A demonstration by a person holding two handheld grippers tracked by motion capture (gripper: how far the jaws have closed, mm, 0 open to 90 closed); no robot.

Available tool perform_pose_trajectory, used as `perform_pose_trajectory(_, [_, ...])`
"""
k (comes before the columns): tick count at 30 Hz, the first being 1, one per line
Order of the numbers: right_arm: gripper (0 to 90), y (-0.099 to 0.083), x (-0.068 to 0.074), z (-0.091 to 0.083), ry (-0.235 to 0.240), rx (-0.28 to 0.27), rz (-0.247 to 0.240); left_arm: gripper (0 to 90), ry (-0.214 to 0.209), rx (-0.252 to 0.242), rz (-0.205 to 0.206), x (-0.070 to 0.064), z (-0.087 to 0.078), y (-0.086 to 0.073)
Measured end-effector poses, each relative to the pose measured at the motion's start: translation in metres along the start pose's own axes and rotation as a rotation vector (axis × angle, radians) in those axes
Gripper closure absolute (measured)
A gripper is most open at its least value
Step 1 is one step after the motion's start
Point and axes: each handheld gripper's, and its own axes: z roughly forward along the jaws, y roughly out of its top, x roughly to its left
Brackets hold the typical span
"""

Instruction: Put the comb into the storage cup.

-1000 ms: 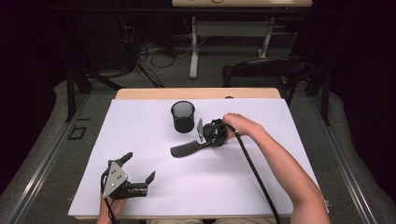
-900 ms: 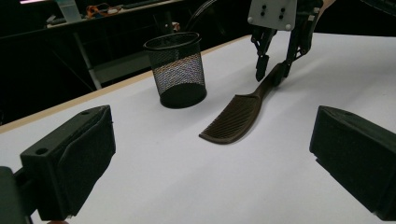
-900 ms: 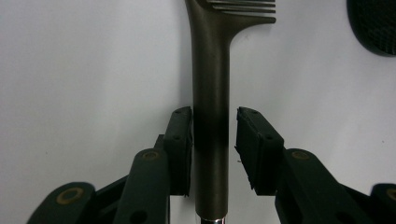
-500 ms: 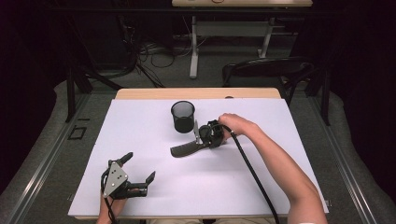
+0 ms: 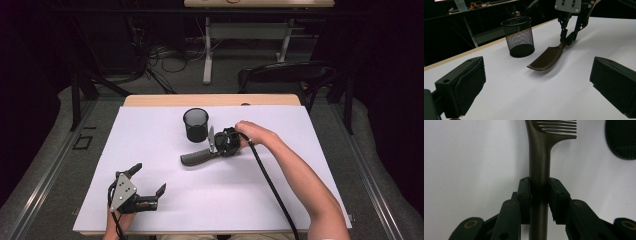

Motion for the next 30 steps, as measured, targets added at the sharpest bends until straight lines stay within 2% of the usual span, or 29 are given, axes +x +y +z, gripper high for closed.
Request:
perform_pose_trajectory(1, [73.2, -0.001, 0.0, -0.004, -0.006, -0.028, 0.009, 0.3, 0.0, 0.0, 0.001, 0.0, 0.0, 0.0])
perform_pose_trajectory(4, [73.1, -0.002, 0.001, -0.008, -0.011, -0.051, 0.014, 0.3, 0.0, 0.0, 0.001, 0.0, 0.0, 0.0])
perform_pose_trajectory(6, [73.2, -0.003, 0.005, -0.013, -0.011, -0.087, 0.042, 0.3, 0.0, 0.0, 0.002, 0.0, 0.0, 0.0])
perform_pose_trajectory(17, [73.1, -0.011, 0.014, -0.021, -0.031, -0.178, 0.063, 0.3, 0.003, -0.004, 0.003, 0.0, 0.0, 0.0])
perform_pose_trajectory(21, [73.1, -0.017, 0.019, -0.025, -0.041, -0.231, 0.106, 0.3, 0.005, -0.004, 0.002, 0.0, 0.0, 0.0])
perform_pose_trajectory(24, [73.1, -0.02, 0.021, -0.026, -0.049, -0.247, 0.117, 0.3, 0.004, -0.004, 0.002, 0.0, 0.0, 0.001])
perform_pose_trajectory(25, [73.1, -0.023, 0.023, -0.027, -0.05, -0.273, 0.137, 0.3, 0.004, -0.002, 0.003, 0.0, 0.0, 0.001])
perform_pose_trajectory(28, [73.1, -0.026, 0.024, -0.027, -0.058, -0.288, 0.149, 0.3, 0.005, -0.002, 0.003, 0.0, 0.0, 0.001])
perform_pose_trajectory(30, [73.1, -0.03, 0.027, -0.028, -0.06, -0.321, 0.171, 0.3, 0.005, -0.004, 0.001, 0.0, 0.0, 0.0])
